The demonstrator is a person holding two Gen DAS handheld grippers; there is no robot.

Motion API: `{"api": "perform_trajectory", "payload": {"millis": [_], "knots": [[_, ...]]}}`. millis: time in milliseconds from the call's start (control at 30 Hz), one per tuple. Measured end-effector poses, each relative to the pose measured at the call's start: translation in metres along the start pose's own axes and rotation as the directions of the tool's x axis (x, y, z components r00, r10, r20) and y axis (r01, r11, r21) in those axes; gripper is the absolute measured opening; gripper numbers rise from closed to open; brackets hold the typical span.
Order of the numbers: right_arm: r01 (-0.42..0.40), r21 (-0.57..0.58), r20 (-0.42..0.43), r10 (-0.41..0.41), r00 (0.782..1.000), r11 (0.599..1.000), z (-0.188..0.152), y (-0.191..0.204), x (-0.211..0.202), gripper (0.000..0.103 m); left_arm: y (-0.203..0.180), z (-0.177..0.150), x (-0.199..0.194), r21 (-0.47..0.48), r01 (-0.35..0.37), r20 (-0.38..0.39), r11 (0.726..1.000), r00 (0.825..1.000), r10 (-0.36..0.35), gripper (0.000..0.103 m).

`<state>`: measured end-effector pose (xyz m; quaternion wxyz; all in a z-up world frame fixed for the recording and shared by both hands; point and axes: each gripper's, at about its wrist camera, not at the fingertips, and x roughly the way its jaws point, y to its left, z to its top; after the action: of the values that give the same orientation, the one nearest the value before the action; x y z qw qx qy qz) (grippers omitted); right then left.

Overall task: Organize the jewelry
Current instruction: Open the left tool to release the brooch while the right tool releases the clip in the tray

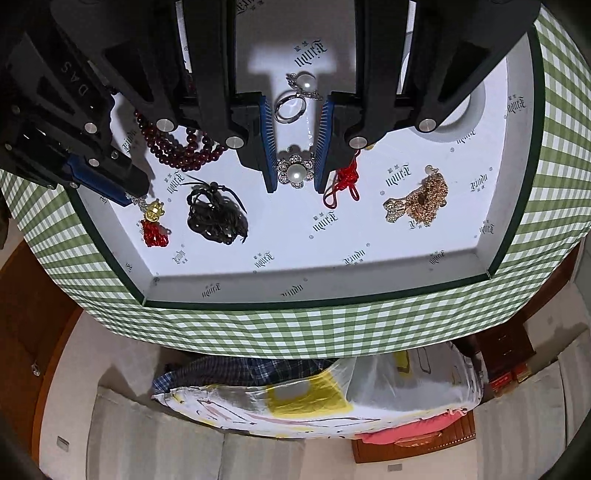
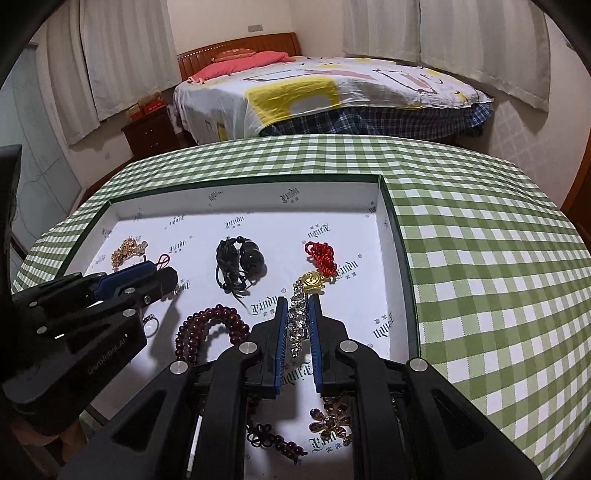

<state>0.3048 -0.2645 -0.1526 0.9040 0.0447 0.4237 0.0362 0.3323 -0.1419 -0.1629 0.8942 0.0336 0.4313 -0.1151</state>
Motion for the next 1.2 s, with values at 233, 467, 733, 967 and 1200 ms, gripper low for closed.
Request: {"api": "perform_trajectory", "payload": {"millis": [233, 467, 733, 967, 1200], "knots": [[0.002, 0.001, 0.001, -0.002, 1.0, 1.0, -0.001, 0.001, 0.002, 0.012, -0.001, 0.0, 0.001, 0.003, -0.004, -0.004, 1.0, 1.0, 0.004, 0.02], [-0.011, 0.013, 0.005, 0.011, 1.0, 1.0, -0.002, -0.001, 0.0, 0.016, 0.0, 0.001, -0.001, -0.006, -0.005, -0.003, 1.0, 1.0, 0.005, 0.027], [-0.011, -0.002, 0.029, 0.011, 1.0, 1.0, -0.002, 0.007, -0.008, 0.043, 0.003, -0.001, -0.008, -0.016, -0.005, 0.019, 1.0, 1.0, 0.005, 0.051], [0.012, 0.018, 0.045, -0.013, 0.999, 1.0, -0.005, 0.003, -0.017, 0.053, 0.011, -0.007, -0.016, -0.025, -0.025, 0.03, 0.999, 0.999, 0.026, 0.067], [0.029, 0.015, 0.076, -0.03, 0.997, 0.999, -0.011, 0.006, -0.029, 0.068, 0.016, -0.015, -0.033, -0.013, -0.092, 0.077, 0.996, 0.993, 0.092, 0.081]]}}
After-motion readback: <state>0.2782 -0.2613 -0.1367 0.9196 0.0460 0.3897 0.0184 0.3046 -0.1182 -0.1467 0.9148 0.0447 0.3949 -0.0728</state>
